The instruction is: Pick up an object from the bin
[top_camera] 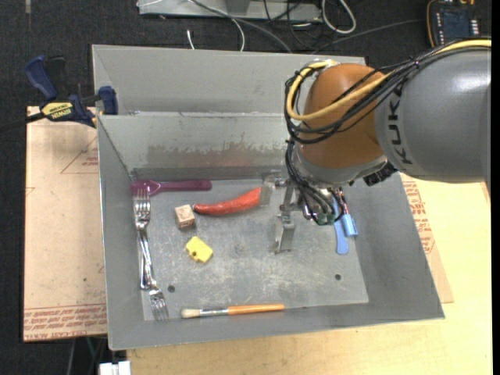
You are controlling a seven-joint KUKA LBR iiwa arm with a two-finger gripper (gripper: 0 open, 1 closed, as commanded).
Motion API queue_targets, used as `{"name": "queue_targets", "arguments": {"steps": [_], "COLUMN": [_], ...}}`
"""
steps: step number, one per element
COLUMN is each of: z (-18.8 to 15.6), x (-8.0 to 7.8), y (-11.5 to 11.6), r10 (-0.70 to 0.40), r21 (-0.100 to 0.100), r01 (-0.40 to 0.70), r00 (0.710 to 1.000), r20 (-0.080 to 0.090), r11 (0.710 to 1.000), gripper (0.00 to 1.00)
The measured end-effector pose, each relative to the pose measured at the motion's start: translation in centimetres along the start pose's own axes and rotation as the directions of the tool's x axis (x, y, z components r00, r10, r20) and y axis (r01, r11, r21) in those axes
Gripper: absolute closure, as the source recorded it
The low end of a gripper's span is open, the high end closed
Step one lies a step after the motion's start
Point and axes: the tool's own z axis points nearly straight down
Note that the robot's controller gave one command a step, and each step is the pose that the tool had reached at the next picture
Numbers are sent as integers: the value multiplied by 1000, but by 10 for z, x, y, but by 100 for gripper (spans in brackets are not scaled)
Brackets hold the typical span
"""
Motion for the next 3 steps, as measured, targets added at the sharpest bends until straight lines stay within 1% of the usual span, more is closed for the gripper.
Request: {"name": "queue_targets", "arguments": {"steps": [1, 2, 3], "z": [-5, 99, 44], "x": [-2, -62, -68], "y": [0, 14, 17], "r10": [2, -128, -192], "r21": [0, 0, 2], "r01": [-2, 128, 192], "r00": [1000, 992, 981], "r20": [8, 13, 19], "r11": [1000, 992, 981], "gripper": [0, 0, 0]}}
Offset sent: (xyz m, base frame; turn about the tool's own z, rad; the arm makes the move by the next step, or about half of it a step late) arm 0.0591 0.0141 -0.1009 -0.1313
